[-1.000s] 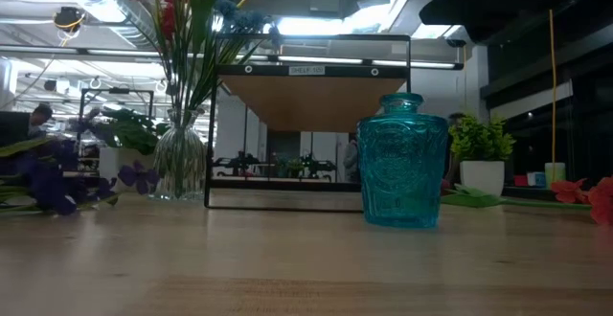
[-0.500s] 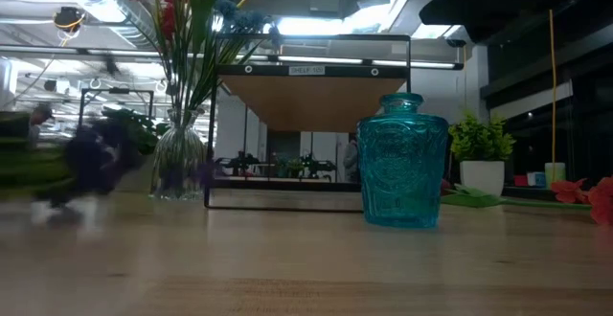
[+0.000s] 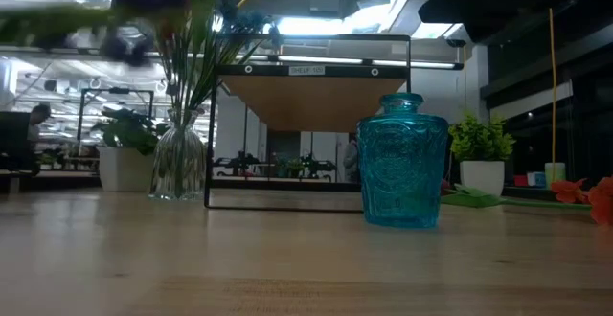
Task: Pick and place flowers into a vace then onto a shelf
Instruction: Put the purple flowers into the blue vase
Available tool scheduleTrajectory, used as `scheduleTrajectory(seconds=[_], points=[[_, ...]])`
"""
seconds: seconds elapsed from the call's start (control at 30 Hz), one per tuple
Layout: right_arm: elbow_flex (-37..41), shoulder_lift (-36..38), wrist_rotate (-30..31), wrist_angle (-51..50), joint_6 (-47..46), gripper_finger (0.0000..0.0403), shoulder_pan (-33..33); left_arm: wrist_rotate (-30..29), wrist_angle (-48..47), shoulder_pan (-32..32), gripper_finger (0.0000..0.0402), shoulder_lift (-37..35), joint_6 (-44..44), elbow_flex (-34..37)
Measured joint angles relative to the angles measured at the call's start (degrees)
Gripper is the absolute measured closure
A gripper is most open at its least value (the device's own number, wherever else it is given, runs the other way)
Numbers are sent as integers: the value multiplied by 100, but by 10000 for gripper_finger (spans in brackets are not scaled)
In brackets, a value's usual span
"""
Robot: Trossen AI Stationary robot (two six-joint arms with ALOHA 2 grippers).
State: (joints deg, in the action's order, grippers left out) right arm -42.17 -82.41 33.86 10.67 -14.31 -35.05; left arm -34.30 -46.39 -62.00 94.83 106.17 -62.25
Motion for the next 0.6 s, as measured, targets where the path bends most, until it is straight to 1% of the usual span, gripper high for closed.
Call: scheduleTrajectory(seconds=[0.27, 0.4, 0.47, 0.6], points=[[0, -2, 1, 490, 10, 397, 0, -1593, -7, -140, 398, -597, -1663, -1], [0, -2, -1, 1045, 463, 397, 0, -2484, -3, -85, 398, -818, -2603, -1], [0, -2, 1, 1307, 669, 397, 0, -2733, 4, -27, 398, -893, -3125, -1], [0, -2, 1, 1663, 986, 397, 0, -2751, 211, 238, 398, -1001, -4014, -1]])
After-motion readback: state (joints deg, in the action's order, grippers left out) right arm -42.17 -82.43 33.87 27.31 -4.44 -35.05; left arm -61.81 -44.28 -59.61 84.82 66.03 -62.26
